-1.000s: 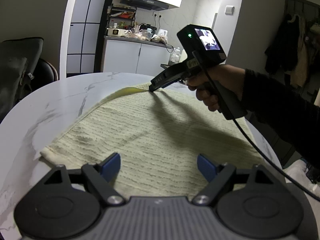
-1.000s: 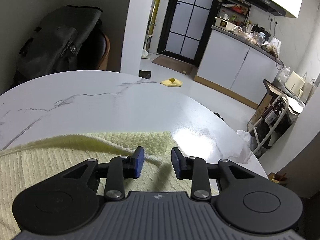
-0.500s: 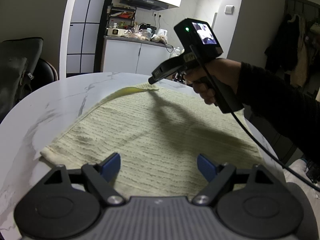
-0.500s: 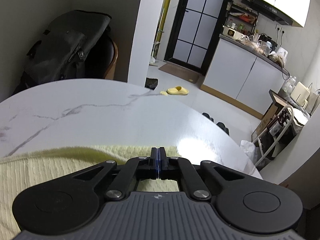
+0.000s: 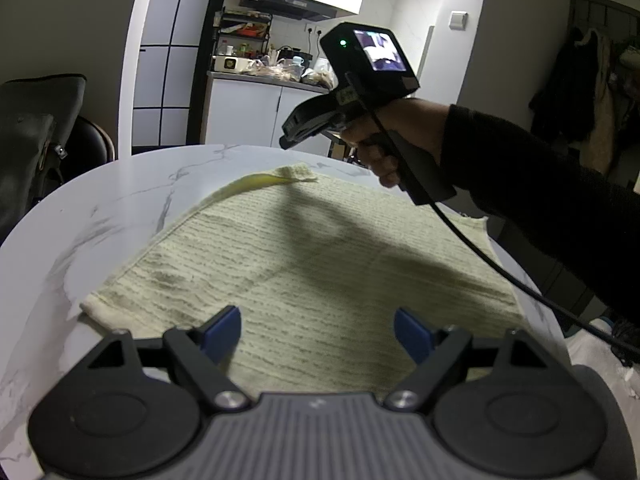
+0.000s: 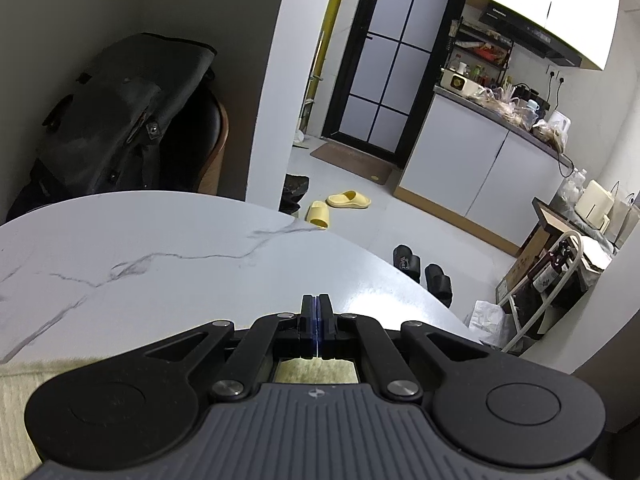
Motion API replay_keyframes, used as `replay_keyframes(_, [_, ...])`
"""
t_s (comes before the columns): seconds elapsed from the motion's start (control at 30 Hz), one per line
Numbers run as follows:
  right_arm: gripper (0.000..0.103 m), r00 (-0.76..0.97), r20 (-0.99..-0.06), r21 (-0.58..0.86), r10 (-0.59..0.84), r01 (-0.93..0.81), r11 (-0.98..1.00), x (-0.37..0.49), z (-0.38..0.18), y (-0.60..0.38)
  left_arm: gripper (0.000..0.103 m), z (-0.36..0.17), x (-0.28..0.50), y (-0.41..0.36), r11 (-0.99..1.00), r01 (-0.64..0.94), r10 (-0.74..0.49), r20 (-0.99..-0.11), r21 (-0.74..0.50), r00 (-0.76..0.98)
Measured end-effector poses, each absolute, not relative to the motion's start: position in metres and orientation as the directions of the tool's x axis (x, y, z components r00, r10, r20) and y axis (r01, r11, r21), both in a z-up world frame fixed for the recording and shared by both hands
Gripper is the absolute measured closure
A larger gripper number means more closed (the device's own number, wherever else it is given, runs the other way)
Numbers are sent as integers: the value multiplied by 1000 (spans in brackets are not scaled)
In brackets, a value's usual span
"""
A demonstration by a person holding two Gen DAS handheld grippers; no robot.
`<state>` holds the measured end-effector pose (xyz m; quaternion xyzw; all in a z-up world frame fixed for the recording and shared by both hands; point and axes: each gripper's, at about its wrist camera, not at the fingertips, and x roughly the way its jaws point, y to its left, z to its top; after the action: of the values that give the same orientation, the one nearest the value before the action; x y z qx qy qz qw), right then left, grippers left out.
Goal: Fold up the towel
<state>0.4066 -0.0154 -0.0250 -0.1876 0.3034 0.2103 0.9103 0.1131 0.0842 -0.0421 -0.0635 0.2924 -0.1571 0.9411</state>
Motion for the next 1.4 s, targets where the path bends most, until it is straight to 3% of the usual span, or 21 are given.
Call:
replay_keyframes(0.4, [97,678,-683,-189,271,-522,831,385,-34,-38,17,-43,116,86,942,260,-334,-531,-211,779])
replay_keyframes(0.47, [88,670,-690,-185,273,-528,829,383,-37,-39,17,-43,116,87,942,259,-333,-531,-211,779])
replay_keyframes(0.5, [74,669,-691,-179,274,-525,832,383,-38,-39,17,-43,116,87,943,259,-333,-531,-210,779])
replay_keyframes(0.53, [68,669,-690,-172,276,-522,835,383,-39,-40,17,-43,116,87,943,259,-332,-531,-210,779])
replay_keyframes(0.57, [67,669,-690,-168,277,-520,837,383,-40,-41,17,-43,116,87,943,259,-332,-531,-210,779])
replay_keyframes(0.7, [68,660,-696,-142,284,-514,846,387,-47,-45,17,-44,118,87,943,258,-331,-532,-209,779])
replay_keyframes(0.77, [73,661,-690,-138,294,-519,843,385,-48,-46,17,-44,118,87,943,258,-331,-532,-209,779])
replay_keyframes(0.83, [98,648,-691,-122,320,-541,832,384,-49,-47,17,-43,118,87,943,259,-332,-532,-210,779])
replay_keyframes(0.87, [100,646,-692,-125,322,-547,828,383,-49,-47,17,-43,118,87,943,259,-332,-532,-209,779])
replay_keyframes(1.4, [102,688,-644,-152,335,-545,825,402,-30,-31,17,-43,117,89,942,261,-334,-531,-210,779])
